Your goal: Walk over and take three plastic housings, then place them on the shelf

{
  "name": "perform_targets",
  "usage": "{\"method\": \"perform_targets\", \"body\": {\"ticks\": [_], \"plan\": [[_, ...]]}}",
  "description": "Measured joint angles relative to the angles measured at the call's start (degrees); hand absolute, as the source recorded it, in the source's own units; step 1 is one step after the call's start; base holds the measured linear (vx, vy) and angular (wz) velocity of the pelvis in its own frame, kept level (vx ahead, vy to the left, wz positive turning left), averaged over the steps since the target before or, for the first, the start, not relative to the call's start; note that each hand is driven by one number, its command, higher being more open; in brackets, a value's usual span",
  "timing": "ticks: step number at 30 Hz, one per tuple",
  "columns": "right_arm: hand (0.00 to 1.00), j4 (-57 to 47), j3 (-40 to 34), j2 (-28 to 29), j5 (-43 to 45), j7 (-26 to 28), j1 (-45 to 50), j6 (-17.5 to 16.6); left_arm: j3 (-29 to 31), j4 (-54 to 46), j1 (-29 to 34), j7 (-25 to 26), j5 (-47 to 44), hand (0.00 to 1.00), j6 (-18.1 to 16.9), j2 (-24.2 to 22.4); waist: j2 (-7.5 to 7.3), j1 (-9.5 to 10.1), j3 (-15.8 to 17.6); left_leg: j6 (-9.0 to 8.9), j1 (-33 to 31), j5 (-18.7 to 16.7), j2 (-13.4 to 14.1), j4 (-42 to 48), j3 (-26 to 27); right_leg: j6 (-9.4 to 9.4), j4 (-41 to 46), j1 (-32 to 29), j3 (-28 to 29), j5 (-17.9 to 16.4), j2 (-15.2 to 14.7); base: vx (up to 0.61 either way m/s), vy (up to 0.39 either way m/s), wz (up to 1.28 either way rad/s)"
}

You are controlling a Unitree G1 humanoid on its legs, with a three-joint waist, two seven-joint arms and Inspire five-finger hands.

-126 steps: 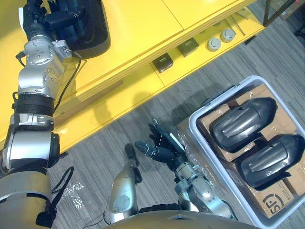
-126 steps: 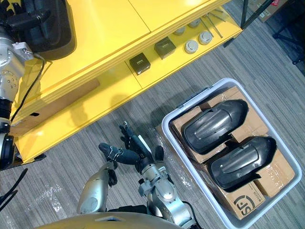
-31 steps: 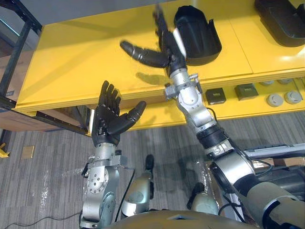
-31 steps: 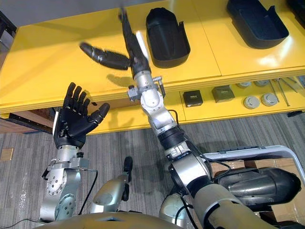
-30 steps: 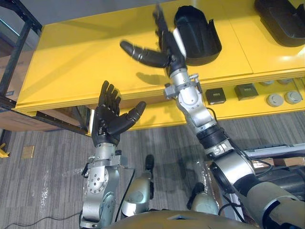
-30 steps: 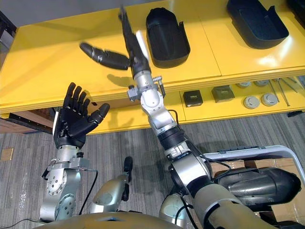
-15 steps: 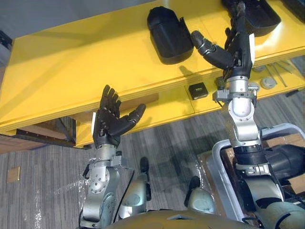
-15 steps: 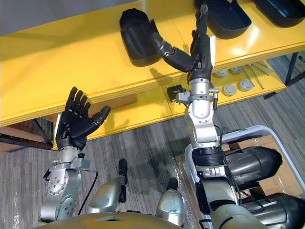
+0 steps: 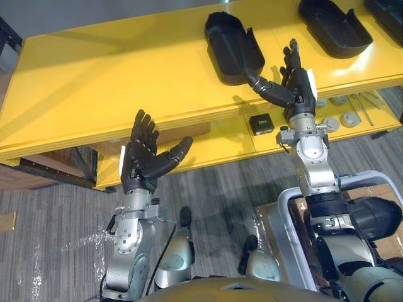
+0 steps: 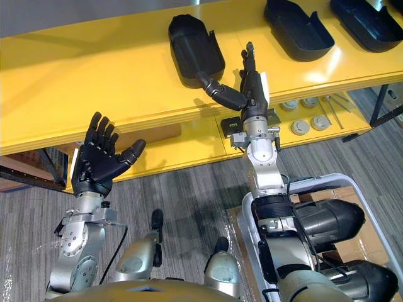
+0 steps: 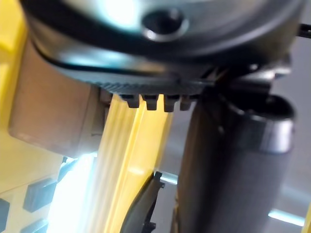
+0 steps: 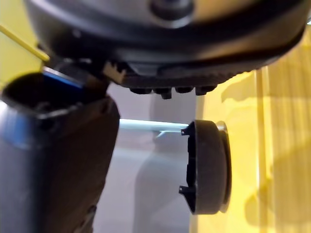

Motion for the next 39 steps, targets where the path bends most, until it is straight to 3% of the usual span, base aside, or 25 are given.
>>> {"method": "perform_targets", "body": {"ticks": [5,9,32,39], "plan": [[1.0,7.1,0.4,0.1,1.8,-0.1,-3.7,0.0,1.7,-0.7,0.1,0.0,0.0,1.0,0.0,0.0,0.0,1.4,0.0,-0.04,-0.5,0.1,-0.1,0.0,-0.8,-0.06,0.1,0.0,-0.8,-0.1,-0.1,0.01,-0.039,0.08],[1.0,9.5,0.6,0.1,2.2,0.0,-6.0,-0.2,3.0,-0.7,0.2,0.0,0.0,1.0,0.0,-0.1,0.01,1.31,0.0,-0.06,-0.6,0.1,-0.3,0.0,-1.2,-0.33,0.6,0.0,-1.2,-0.4,-0.3,0.0,-0.04,0.05],[1.0,11.9,1.8,-2.1,3.9,4.5,-8.4,-3.2,3.9,-0.8,-0.1,-0.3,-0.2,1.0,0.0,-0.6,-0.52,1.1,2.1,-0.33,-0.9,-0.1,-0.6,0.0,-1.0,-0.54,3.0,-1.9,-1.0,-1.5,-1.3,-0.01,-0.036,0.0],[1.0,11.9,2.7,-2.1,1.5,2.0,-8.4,-3.7,3.9,-0.8,-0.1,-0.3,-0.2,1.0,0.0,-0.6,-0.52,1.1,2.1,-0.35,-0.9,-0.2,-0.6,0.0,-1.0,-0.64,2.9,-2.0,-1.0,-1.7,-1.3,-0.01,-0.037,0.0]]}}
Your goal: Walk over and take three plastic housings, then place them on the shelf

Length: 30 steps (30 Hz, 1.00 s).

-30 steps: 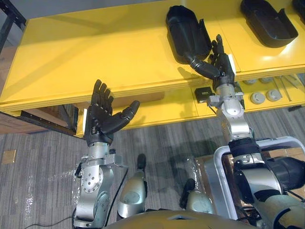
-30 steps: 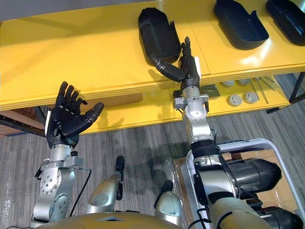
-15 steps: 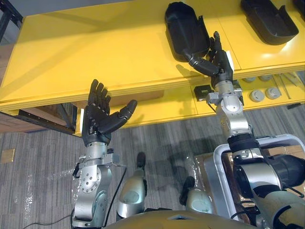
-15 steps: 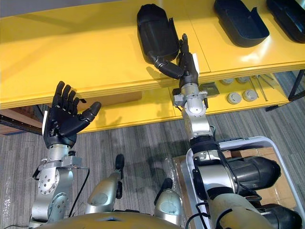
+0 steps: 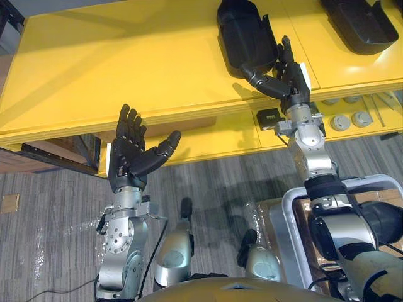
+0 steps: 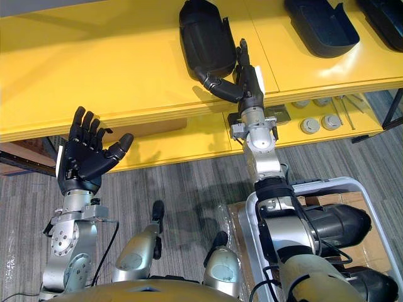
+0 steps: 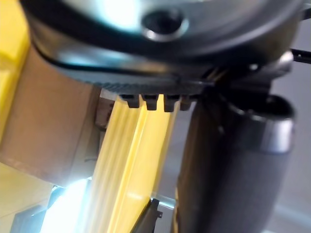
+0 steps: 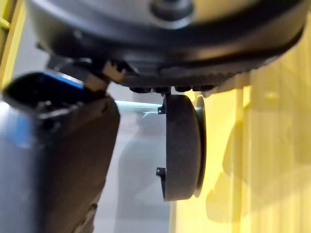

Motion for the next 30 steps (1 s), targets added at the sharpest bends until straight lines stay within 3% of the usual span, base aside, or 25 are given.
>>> {"method": "perform_targets", "body": {"ticks": [4,10,15,22,30], "plan": [[1.0,-2.4,0.1,0.0,-3.6,-3.6,0.2,-0.1,-0.1,0.0,0.1,0.0,0.0,1.0,0.0,0.0,-0.01,-0.09,0.1,-0.02,0.0,0.0,0.0,0.0,0.0,0.05,-0.1,0.0,0.0,0.0,0.0,0.0,-0.018,0.0],[1.0,-29.0,-0.6,0.0,-10.9,-6.2,7.5,-1.0,-1.1,0.1,0.8,0.1,0.0,1.0,-0.1,0.0,-0.2,-0.49,0.4,0.31,-0.1,0.0,0.0,0.0,0.9,0.42,-0.4,-0.5,1.1,0.3,0.1,0.01,-0.01,-0.06],[1.0,-42.0,-1.9,0.4,-11.0,-3.8,16.0,-1.1,-0.8,0.1,1.2,1.5,0.2,1.0,-0.6,0.1,-1.3,-1.5,1.1,0.36,0.3,-0.4,0.2,0.0,2.3,0.43,-0.4,-1.0,2.6,0.3,0.3,0.01,-0.035,-0.14],[1.0,-42.9,-1.1,3.3,-6.0,2.5,26.2,5.1,0.1,-2.6,2.4,2.4,0.3,1.0,-0.6,0.7,-2.87,-1.55,1.9,0.02,0.2,-0.9,0.8,0.0,3.8,0.11,-1.1,-1.8,3.8,0.4,0.9,-0.02,-0.026,-0.11],[1.0,-42.9,0.3,4.6,-5.5,4.1,27.6,5.9,0.6,-3.8,3.0,2.7,0.5,1.0,-0.4,0.7,-3.2,-1.37,2.0,0.39,-0.5,-0.6,0.9,0.0,3.7,0.49,-2.9,-1.1,3.5,2.1,1.4,0.02,-0.016,0.01]]}}
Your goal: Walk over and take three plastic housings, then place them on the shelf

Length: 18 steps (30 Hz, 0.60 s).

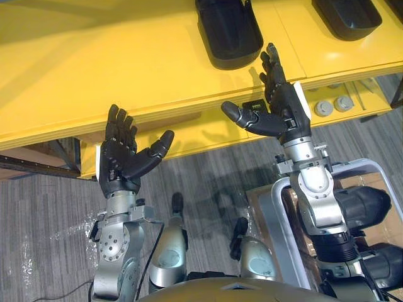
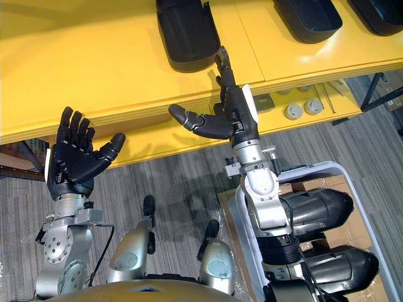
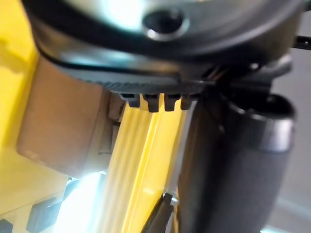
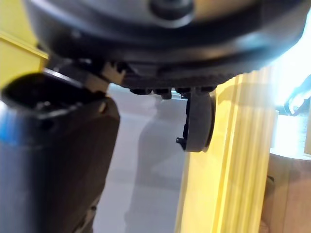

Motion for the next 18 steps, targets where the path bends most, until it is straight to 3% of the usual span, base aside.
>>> {"method": "perform_targets", "body": {"ticks": [7,18], "plan": [[1.0,1.6,2.4,1.4,-0.1,-0.6,-1.2,-0.2,0.7,0.0,-0.2,-0.3,0.0,1.0,0.6,0.0,-0.19,0.08,-0.1,-0.03,0.0,0.0,0.0,0.0,-0.4,-0.04,0.0,0.3,-0.4,0.0,0.0,0.0,-0.002,0.01],[1.0,15.7,3.3,4.6,-0.1,-5.9,-10.2,-0.6,0.6,0.0,-0.5,-1.0,0.0,1.0,1.6,-0.3,-0.16,0.52,-0.1,-0.02,0.2,0.4,-0.1,0.0,-1.9,-0.32,0.2,1.1,-1.7,-0.3,0.0,0.0,-0.021,0.05]]}}
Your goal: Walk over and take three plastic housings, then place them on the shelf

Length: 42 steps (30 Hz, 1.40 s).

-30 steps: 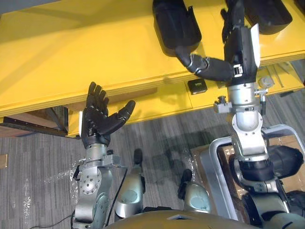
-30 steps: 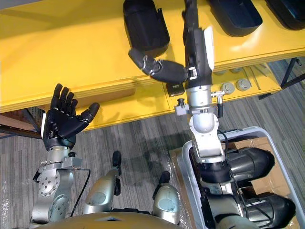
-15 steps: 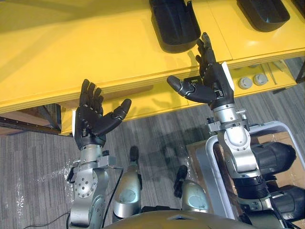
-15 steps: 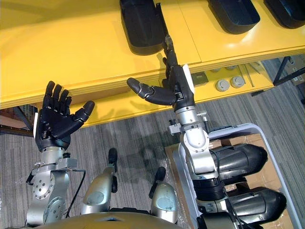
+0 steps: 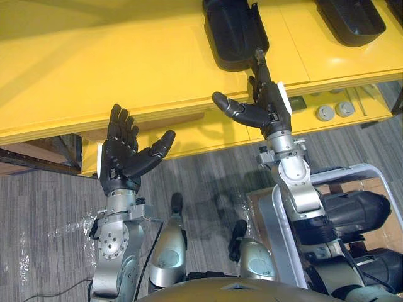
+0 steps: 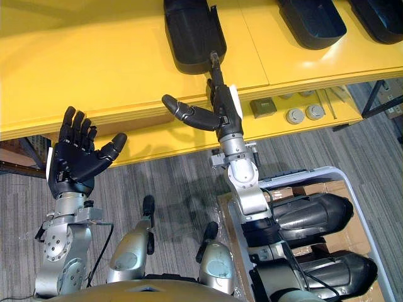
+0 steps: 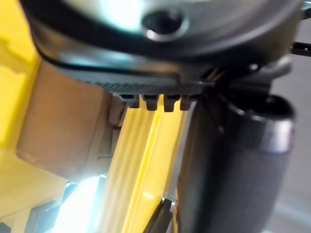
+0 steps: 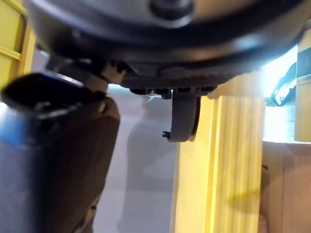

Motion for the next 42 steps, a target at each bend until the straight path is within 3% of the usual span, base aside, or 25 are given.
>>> {"method": "perform_targets", "body": {"ticks": [7,14,25,31,36,42], "plan": [[1.0,7.8,-1.0,-0.4,0.0,-1.0,-5.5,-0.9,-0.6,0.2,-0.1,0.0,0.0,1.0,0.0,-0.1,0.77,0.38,-0.4,-0.6,0.0,0.2,-0.1,0.0,-1.5,-0.43,2.9,-0.2,-1.2,-1.9,-0.6,-0.02,-0.034,0.11],[1.0,14.5,-1.2,-2.4,1.5,-0.7,-9.6,-2.6,-1.3,0.2,0.0,-0.2,0.0,1.0,0.0,-1.0,3.28,0.93,-1.8,-0.6,-0.3,0.5,-0.6,0.0,-2.4,-0.13,4.8,-1.1,-1.9,-3.0,-1.4,-0.02,-0.036,0.06],[1.0,17.4,-0.5,-2.4,3.5,-0.6,-12.4,-3.6,-1.8,0.7,0.0,-0.1,0.0,1.0,-0.2,-1.0,3.6,0.68,-1.9,-0.58,-0.6,0.5,-0.9,0.0,-2.1,-0.36,5.0,-1.9,-1.9,-3.2,-1.9,0.0,-0.025,0.0],[1.0,-3.3,0.8,0.6,3.8,-0.3,3.4,-2.1,-2.2,0.8,-0.1,-0.1,0.0,1.0,-2.6,-1.0,3.71,0.13,-2.2,-0.24,-0.4,0.3,-0.8,0.0,-0.4,0.55,2.4,-1.7,-0.3,-2.0,-1.3,0.04,-0.041,-0.14],[1.0,-17.3,-0.2,2.5,6.3,0.6,20.8,-0.2,-2.4,0.5,-1.6,-0.1,0.6,1.0,-4.1,-0.9,2.75,-3.01,-5.9,0.03,0.9,-1.4,-0.6,0.0,4.3,1.03,-3.4,-0.6,3.8,1.5,-0.5,0.08,-0.012,-0.44],[1.0,-22.9,-10.6,6.2,6.3,-1.4,33.9,2.7,-5.3,-0.1,-5.4,-1.0,2.5,1.0,-5.3,-0.9,0.06,-8.33,-11.6,-0.81,5.5,-4.8,0.9,-0.1,14.4,0.7,-7.6,-0.9,13.2,4.0,1.0,0.05,-0.007,-0.88]]}}
